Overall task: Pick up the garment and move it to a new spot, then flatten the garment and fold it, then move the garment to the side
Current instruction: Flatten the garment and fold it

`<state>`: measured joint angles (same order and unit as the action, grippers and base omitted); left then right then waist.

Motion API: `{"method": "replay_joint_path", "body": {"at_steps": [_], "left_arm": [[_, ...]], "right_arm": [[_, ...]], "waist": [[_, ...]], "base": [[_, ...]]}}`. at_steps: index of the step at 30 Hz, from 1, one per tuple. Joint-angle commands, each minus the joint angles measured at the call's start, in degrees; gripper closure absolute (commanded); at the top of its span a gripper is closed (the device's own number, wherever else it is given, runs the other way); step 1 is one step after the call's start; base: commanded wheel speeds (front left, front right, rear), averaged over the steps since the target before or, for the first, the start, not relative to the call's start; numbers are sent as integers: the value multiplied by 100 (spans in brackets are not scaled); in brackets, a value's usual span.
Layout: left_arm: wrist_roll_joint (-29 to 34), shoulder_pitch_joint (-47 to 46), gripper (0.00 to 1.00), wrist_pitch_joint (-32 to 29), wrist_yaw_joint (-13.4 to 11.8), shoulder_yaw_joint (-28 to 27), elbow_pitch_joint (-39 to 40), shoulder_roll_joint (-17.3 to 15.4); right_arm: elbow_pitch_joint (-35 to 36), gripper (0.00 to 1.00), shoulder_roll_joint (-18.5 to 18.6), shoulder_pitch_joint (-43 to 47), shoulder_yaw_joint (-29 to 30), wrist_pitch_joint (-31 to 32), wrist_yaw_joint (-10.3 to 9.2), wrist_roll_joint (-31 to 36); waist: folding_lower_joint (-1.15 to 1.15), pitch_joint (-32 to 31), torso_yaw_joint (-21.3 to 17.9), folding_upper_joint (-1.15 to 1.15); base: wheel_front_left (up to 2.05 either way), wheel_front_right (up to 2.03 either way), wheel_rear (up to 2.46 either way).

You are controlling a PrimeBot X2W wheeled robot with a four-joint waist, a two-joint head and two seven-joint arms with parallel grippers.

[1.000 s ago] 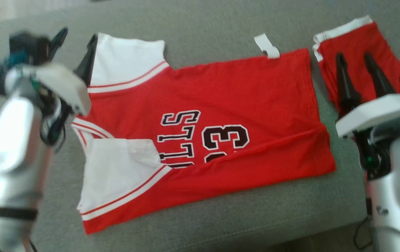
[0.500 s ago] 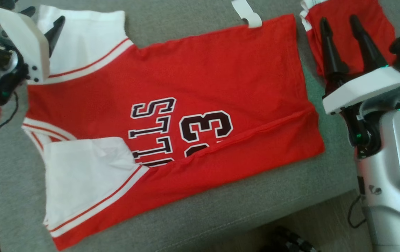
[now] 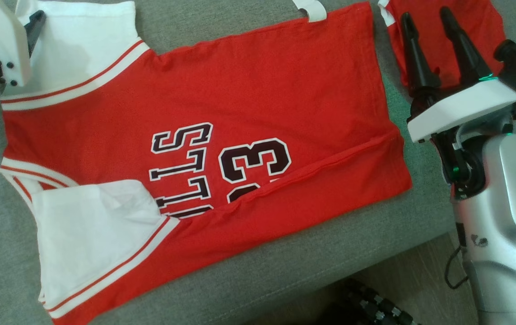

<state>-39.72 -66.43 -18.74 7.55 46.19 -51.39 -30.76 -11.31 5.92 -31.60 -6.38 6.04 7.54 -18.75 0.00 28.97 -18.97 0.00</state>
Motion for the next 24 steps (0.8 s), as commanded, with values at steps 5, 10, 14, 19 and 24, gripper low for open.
{"method": "replay_joint_path", "body": {"at_steps": [5,10,14,19,24], "left_arm": [[-648,-66,56,-667,-7,369,318,-211],[-853,-148,100,-225,-7,507,381,-288],[-827,-196,100,311,-7,468,268,-215],[-717,-223,100,1189,-12,416,117,-54],[-653,-94,100,1841,-20,446,166,111]], "right_arm": [[185,0,61,-99,-15,-34,-5,19],[107,0,91,-94,46,-20,-5,84],[42,0,142,-94,95,-18,-5,110],[-69,0,241,-128,195,-6,-5,123],[-253,0,376,-151,310,71,-5,45]], "waist": [[0,-20,50,0],[0,-120,163,0],[0,-216,254,0],[0,-417,475,0],[0,-625,806,0]], "base": [[0,0,0],[0,0,0],[0,0,0],[0,0,0],[0,0,0]]}}
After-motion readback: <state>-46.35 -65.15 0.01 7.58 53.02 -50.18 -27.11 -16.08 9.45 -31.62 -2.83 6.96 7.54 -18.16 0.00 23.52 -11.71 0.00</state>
